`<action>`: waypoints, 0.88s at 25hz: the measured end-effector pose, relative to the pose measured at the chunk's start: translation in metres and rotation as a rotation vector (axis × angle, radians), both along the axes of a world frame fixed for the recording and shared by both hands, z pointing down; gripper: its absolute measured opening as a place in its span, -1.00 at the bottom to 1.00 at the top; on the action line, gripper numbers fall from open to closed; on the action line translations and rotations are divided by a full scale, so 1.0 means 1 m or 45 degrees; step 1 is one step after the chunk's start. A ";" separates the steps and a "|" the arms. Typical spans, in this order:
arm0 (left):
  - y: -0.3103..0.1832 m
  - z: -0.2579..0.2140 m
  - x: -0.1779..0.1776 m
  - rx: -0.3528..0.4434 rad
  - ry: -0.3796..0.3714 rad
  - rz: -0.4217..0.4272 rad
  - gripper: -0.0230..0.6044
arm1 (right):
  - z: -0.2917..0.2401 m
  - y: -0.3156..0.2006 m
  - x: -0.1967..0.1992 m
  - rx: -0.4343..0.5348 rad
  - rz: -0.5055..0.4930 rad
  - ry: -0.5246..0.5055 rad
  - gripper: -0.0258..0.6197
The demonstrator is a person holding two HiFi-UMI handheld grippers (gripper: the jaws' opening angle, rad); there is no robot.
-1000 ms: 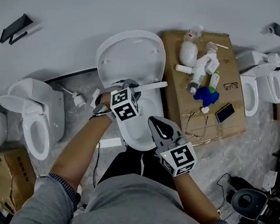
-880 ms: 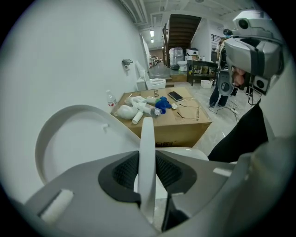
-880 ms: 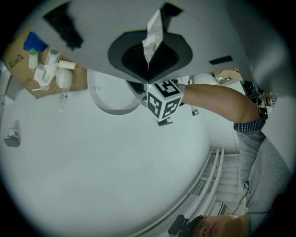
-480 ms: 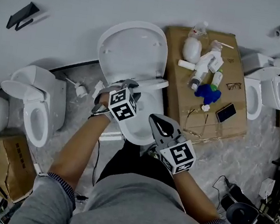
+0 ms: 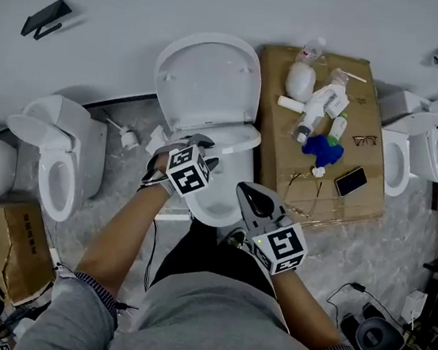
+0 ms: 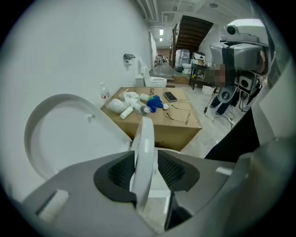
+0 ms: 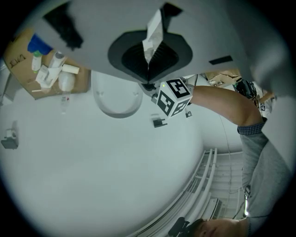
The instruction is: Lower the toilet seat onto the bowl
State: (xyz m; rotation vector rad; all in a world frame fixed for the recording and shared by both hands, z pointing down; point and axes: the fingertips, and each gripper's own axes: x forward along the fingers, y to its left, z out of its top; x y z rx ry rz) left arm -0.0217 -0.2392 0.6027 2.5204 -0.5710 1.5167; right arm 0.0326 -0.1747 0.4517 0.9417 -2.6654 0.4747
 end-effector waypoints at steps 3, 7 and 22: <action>0.011 0.003 0.003 -0.017 -0.005 -0.001 -0.40 | 0.002 0.002 0.005 0.001 -0.004 0.005 -0.87; 0.031 0.009 0.008 -0.040 -0.018 0.006 -0.40 | 0.002 0.011 0.010 -0.006 -0.013 0.011 -0.87; 0.083 0.032 0.025 -0.132 0.056 -0.086 -0.40 | 0.023 0.046 0.025 -0.038 -0.027 0.013 -0.87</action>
